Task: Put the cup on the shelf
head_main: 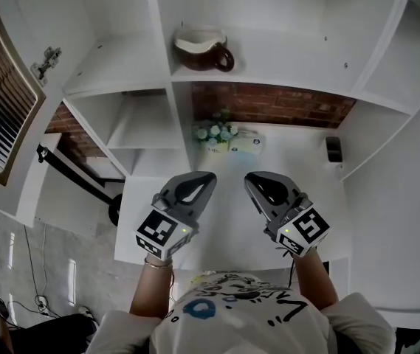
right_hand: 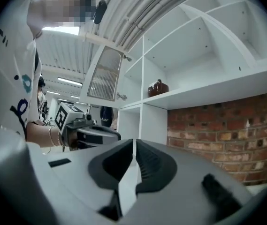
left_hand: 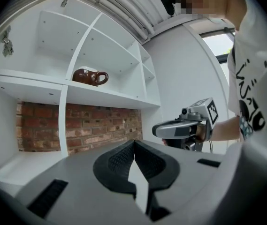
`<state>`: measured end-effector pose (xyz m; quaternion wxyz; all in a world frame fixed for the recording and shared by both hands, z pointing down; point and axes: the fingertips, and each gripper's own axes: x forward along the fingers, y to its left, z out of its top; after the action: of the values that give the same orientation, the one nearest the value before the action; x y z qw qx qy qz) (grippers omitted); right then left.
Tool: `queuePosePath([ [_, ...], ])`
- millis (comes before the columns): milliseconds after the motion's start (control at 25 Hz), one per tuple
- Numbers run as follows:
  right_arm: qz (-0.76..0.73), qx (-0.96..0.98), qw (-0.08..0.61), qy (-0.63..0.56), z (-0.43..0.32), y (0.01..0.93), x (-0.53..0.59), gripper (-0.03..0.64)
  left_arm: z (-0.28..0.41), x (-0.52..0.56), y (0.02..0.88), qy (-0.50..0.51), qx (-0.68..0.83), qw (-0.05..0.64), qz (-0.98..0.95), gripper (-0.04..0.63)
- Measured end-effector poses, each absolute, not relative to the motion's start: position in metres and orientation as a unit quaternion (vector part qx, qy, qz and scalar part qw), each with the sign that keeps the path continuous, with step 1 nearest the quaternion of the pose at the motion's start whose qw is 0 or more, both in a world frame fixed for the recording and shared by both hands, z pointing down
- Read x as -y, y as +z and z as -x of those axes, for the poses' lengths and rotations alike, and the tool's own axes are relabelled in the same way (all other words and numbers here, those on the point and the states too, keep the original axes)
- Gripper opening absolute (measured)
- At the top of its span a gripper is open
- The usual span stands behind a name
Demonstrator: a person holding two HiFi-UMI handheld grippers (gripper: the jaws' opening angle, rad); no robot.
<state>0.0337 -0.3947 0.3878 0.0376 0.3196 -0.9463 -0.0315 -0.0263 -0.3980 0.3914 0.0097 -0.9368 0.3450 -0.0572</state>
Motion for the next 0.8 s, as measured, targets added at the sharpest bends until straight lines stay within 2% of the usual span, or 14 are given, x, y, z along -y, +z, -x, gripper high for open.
queuePosePath([
  [280,-0.347,0.938,0.023,-0.001,-0.047,0.406,0.380,0.038,0.027,0.378,0.419,-0.077,-0.335,-0.015,0.939,0.017],
  [800,-0.369,0.927,0.043,0.051,-0.062,0.442,0.348,0.031,0.031,0.352,0.441,-0.086,-0.332,-0.038,0.939,0.017],
])
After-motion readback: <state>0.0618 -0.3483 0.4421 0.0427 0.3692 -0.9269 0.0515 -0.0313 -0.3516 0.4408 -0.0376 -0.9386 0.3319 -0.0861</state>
